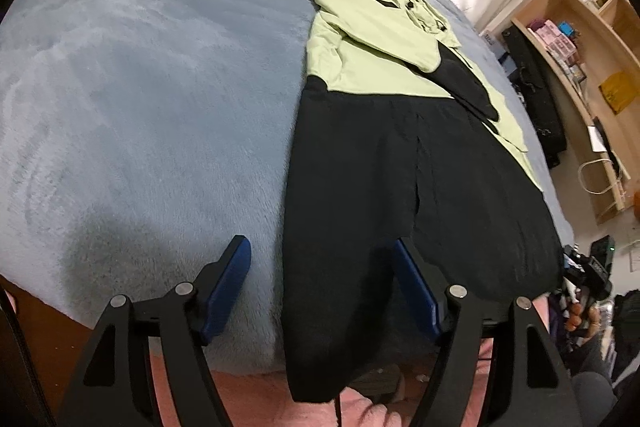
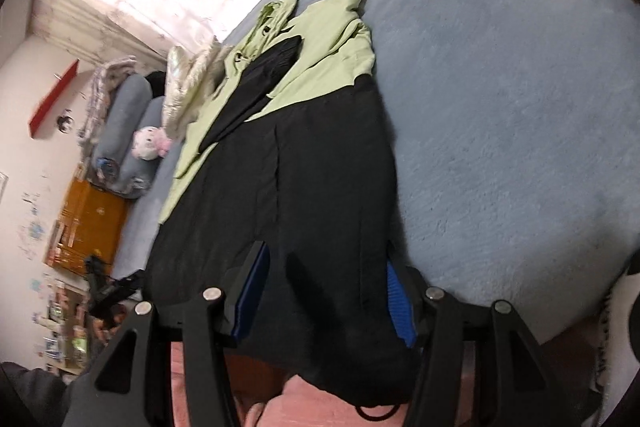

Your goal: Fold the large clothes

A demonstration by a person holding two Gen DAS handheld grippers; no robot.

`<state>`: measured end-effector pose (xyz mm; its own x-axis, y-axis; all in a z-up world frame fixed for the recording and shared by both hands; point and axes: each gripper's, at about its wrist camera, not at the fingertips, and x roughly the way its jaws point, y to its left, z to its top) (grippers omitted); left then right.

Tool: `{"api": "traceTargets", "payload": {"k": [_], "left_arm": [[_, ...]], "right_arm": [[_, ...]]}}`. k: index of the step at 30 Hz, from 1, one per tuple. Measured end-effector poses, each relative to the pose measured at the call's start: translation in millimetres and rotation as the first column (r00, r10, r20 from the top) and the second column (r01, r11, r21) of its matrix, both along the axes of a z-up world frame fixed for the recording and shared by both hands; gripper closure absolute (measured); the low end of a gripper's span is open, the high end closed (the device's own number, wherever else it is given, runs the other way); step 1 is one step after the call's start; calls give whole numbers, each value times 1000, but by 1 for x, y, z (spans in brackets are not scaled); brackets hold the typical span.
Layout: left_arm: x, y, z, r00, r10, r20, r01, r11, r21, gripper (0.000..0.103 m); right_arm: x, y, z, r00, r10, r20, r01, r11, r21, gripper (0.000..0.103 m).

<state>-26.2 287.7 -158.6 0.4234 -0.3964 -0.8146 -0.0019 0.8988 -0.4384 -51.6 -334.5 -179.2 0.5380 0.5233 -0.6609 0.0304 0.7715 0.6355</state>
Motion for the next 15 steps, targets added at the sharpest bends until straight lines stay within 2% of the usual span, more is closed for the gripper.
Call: {"api": "traceTargets", "payload": {"k": [2,5,9,11,12,13,14,15], "left_arm": [[-3,-2,0,999,-33,-5,33,999,-19,32],[-4,-8,-2,997,-80,-12,80,997,-5,32],[5,-23,-9,994,-104,-16,104,994,43,32],[7,-32,-10,995,-101,-1,101,991,91,37],[7,-36,-8,995,-95,12,93,989,115,57],[7,-39,-7,997,-81,19,78,989,128,84],[8,-39,-5,998,-68,17,66,992,108,93],[10,-40,-3,999,-39,12,38,997,72,97]], "right_arm": [[-5,1,1,1000,17,4,-17,1000,-3,47],[-6,-1,0,1000,27,7,-27,1000,-3,47],[0,1,-6,1000,18,2,-18,1000,-7,47],[4,4,-8,1000,13,-7,-13,999,-36,49],[5,6,-7,1000,13,-6,-13,999,-50,50],[6,8,-5,1000,9,-6,-10,997,-79,58],[7,10,-5,1000,7,-11,-8,994,-112,75],[8,12,-4,1000,9,-9,-10,993,-117,83]]}}
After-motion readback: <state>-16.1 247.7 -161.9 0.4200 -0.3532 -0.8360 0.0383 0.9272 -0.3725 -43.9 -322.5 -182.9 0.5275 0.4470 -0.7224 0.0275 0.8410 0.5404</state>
